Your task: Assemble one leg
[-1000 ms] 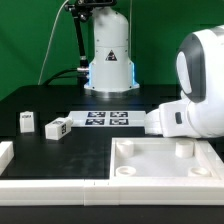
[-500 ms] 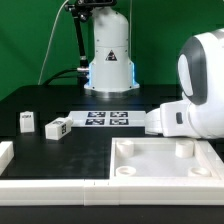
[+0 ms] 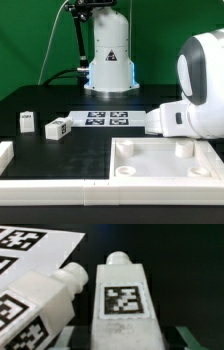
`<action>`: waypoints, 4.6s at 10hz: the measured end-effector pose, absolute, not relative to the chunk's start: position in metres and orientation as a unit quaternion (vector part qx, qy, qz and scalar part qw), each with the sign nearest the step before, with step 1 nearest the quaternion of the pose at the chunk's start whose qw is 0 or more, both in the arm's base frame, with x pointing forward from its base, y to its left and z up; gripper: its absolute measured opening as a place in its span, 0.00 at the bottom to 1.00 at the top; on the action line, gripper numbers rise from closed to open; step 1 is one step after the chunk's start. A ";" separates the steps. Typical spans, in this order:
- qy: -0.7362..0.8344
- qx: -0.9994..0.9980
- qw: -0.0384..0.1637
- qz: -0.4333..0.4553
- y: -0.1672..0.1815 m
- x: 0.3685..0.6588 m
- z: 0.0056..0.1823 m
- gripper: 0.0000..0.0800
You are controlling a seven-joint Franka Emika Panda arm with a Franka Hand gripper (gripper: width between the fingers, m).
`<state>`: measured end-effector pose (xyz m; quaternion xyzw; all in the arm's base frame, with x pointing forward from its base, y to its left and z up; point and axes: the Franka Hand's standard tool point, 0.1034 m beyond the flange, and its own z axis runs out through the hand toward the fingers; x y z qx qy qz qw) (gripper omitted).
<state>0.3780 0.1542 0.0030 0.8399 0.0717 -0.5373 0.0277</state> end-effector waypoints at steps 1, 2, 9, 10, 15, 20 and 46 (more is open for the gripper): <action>0.072 0.840 0.028 -0.537 0.154 0.378 0.003 0.36; 0.072 0.840 0.028 -0.537 0.154 0.378 0.003 0.36; 0.069 0.835 0.032 -0.545 0.146 0.396 0.081 0.36; 0.069 0.835 0.032 -0.545 0.146 0.396 0.079 0.36; 0.084 0.932 -0.001 -0.352 0.146 0.431 0.076 0.36; 0.066 0.983 -0.014 -0.172 0.140 0.460 0.096 0.36; 0.155 0.977 -0.039 0.141 0.122 0.645 0.114 0.37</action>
Offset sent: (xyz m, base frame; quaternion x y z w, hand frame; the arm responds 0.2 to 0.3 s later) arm 0.0137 0.0007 0.0526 0.0114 -0.0396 -0.0133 0.9991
